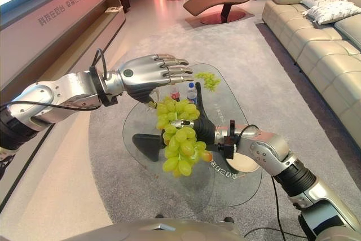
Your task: Pick up fruits into the plate
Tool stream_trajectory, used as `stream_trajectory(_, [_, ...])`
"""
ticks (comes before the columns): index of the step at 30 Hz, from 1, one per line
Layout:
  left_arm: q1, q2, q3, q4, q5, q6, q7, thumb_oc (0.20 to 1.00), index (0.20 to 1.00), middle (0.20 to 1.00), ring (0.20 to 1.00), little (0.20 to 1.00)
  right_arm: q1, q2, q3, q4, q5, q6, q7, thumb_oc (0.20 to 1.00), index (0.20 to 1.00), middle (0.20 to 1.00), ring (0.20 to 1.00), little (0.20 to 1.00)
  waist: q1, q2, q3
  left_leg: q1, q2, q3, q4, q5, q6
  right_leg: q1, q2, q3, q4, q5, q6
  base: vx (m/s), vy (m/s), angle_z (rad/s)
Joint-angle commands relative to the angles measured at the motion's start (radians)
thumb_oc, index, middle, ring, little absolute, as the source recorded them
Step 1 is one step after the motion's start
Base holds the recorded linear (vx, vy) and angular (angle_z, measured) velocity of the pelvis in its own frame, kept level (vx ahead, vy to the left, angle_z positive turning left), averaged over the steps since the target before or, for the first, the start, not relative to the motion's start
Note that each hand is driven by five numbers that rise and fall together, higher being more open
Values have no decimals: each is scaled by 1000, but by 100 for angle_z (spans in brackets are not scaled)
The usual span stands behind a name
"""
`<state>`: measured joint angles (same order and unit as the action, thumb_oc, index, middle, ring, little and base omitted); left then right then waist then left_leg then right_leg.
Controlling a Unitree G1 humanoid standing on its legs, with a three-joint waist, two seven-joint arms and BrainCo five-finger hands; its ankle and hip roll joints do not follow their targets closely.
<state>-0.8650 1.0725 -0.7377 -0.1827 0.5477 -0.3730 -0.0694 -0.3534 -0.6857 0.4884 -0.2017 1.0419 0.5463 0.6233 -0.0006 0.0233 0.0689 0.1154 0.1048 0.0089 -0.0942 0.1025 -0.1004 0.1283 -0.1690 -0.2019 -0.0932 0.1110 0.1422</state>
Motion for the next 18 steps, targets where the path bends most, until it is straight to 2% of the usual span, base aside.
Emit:
stream_trajectory(1, [-66, 11, 94, 66, -57, 22, 20, 1000, 1000, 1000, 1000, 1000, -26, 30, -30, -53, 78, -65, 3, 200, 200, 200, 200, 200, 23, -26, 12, 77, -39, 66, 7, -140, 19, 64, -5, -8, 6, -87, 19, 0, 0, 0])
stream_trajectory(11, [34, 20, 172, 87, -113, 21, -1, 1000, 1000, 1000, 1000, 1000, 35, 42, -105, -10, 76, -119, -25, 200, 200, 200, 200, 200, 26, -24, 13, 78, -38, 65, 7, -139, 20, 64, -6, -9, 6, -86, 19, 0, 0, 0])
stream_trajectory(18, [262, 8, 334, 131, -180, 33, -5, 1000, 1000, 1000, 1000, 1000, 153, 61, -234, 68, 53, -207, -39, 200, 200, 200, 200, 200, 32, -23, 17, 81, -35, 65, 7, -141, 22, 66, -8, -11, 6, -87, 20, 0, 0, 0])
